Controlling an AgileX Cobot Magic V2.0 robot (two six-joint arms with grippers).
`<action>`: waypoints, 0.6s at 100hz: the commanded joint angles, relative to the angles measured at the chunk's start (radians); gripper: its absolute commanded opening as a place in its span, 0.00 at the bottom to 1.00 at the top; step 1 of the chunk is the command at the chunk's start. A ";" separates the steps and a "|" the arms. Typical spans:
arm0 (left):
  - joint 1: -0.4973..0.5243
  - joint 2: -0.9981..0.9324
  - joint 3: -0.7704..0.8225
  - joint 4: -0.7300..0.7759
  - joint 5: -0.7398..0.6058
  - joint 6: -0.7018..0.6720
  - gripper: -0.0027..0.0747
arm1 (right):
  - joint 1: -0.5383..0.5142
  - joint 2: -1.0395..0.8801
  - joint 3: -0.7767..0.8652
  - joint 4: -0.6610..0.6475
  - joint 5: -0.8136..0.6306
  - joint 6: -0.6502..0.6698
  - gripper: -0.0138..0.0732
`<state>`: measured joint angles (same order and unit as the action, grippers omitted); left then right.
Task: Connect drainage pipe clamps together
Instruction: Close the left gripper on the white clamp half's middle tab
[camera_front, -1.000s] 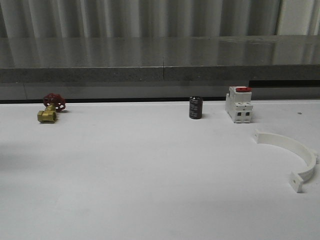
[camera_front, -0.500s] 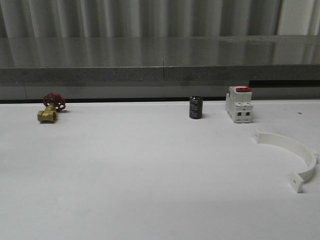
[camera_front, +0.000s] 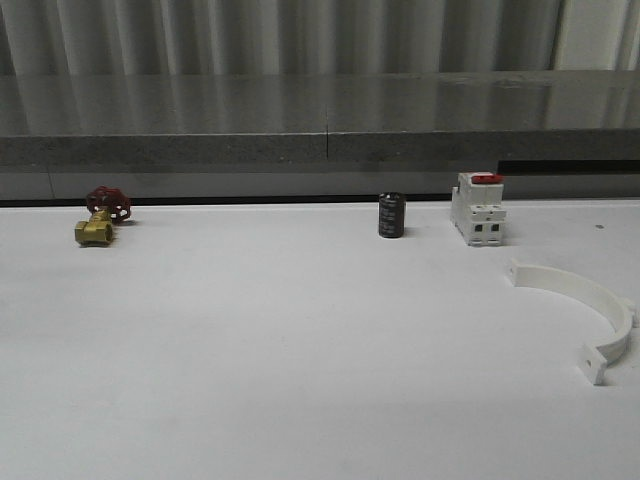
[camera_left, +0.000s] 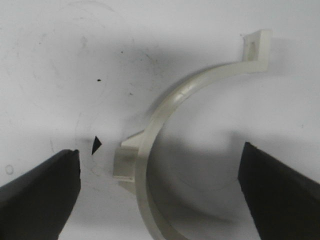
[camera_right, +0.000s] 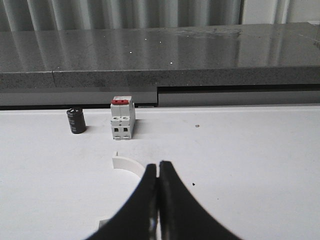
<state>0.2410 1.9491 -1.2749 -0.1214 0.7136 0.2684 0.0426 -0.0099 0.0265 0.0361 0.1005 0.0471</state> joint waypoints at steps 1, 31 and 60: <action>0.003 -0.047 -0.028 -0.025 -0.026 0.002 0.84 | -0.005 -0.020 -0.016 0.004 -0.082 -0.008 0.08; 0.003 -0.043 -0.028 -0.030 -0.024 0.002 0.84 | -0.005 -0.020 -0.016 0.004 -0.082 -0.008 0.08; 0.003 -0.018 -0.028 -0.029 -0.024 0.002 0.84 | -0.005 -0.020 -0.016 0.004 -0.082 -0.008 0.08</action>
<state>0.2410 1.9750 -1.2749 -0.1354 0.7136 0.2688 0.0426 -0.0099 0.0265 0.0361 0.1005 0.0471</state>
